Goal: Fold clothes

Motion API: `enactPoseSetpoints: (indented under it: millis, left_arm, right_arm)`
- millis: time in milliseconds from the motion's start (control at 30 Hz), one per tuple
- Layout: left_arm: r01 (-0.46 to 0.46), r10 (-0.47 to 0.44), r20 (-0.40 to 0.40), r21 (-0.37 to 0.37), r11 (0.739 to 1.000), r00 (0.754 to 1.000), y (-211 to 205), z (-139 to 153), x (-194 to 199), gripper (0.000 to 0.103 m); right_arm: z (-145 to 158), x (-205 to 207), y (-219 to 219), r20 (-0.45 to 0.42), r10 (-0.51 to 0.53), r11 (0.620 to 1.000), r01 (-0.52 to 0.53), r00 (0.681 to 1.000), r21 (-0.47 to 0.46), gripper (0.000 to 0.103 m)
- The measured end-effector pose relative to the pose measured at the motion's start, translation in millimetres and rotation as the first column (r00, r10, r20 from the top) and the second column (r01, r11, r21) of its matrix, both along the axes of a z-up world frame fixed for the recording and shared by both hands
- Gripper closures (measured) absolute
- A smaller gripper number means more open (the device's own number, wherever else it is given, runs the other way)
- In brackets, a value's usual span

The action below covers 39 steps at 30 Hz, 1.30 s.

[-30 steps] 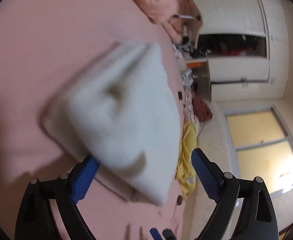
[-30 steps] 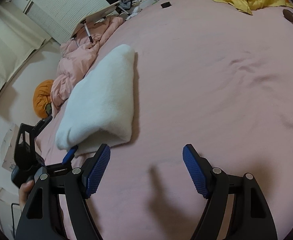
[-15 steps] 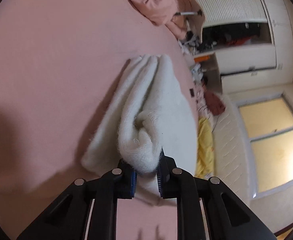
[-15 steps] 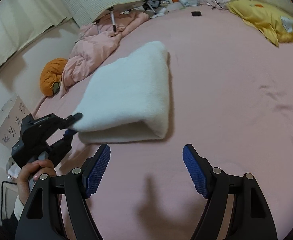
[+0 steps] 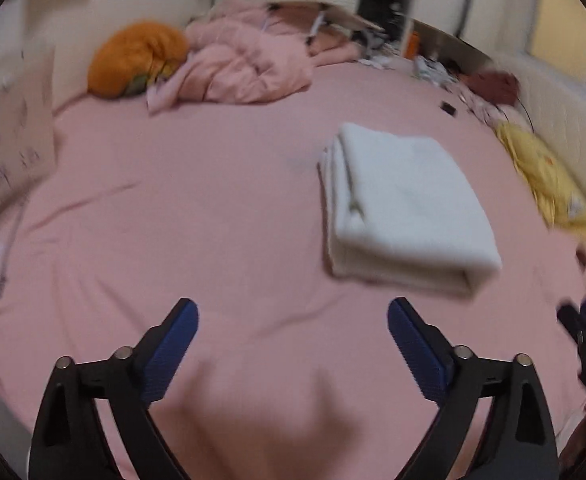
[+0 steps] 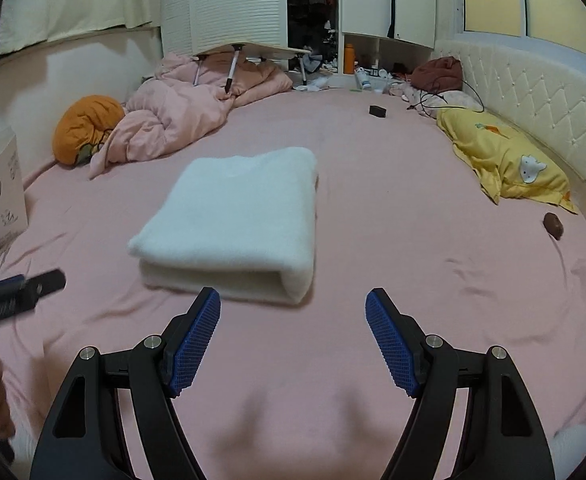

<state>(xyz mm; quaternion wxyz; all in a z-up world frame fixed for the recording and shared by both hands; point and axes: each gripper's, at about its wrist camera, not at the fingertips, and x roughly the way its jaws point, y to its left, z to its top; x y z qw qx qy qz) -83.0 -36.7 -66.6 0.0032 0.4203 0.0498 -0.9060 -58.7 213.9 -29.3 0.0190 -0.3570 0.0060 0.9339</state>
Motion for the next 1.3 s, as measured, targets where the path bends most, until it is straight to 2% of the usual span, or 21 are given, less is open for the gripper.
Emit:
enactPoseSetpoints:
  millis: [133,233,333,433,667,933,1133,1300]
  left_arm:
    - [-0.019,0.017,-0.020,-0.069,0.997,1.000,9.7,-13.2,45.3,0.001]
    - [-0.016,0.016,-0.021,-0.020,1.000,1.000,8.9,-29.3,83.7,0.001]
    - [0.014,-0.016,-0.048,-0.038,0.999,0.999,14.2,-15.5,91.4,0.001]
    - [0.034,-0.039,-0.106,-0.049,0.998,0.994,18.7,-0.2,101.4,0.001]
    - [0.060,-0.062,-0.117,-0.021,0.998,0.991,24.1,8.6,103.6,0.001]
    - [0.102,-0.114,-0.153,-0.081,0.991,0.982,40.7,18.1,104.9,0.001]
    - [0.093,-0.112,-0.175,-0.112,0.989,0.978,46.9,23.2,106.2,0.001]
    - [0.097,-0.117,-0.224,-0.099,0.990,0.968,51.8,31.6,110.7,0.000]
  right_arm:
    - [-15.0,38.1,0.1,0.001,-0.019,1.000,0.019,1.000,0.014,0.027]
    - [-21.0,69.1,3.0,-0.029,-0.025,1.000,0.025,0.999,0.012,0.027]
    - [-13.7,82.5,4.8,-0.056,-0.033,0.999,0.035,0.998,0.031,0.027]
    - [0.1,89.5,6.8,-0.086,-0.049,0.999,0.050,0.995,0.006,0.027]
    - [11.6,99.9,-3.5,-0.126,-0.013,0.999,0.018,0.992,0.039,0.027]
    - [14.1,100.9,-3.1,-0.132,-0.008,0.999,0.014,0.991,0.043,0.027]
    - [12.9,101.1,0.1,-0.128,-0.017,0.999,0.022,0.992,0.038,0.027]
    - [11.4,100.5,3.6,-0.122,-0.025,0.999,0.028,0.992,0.026,0.027]
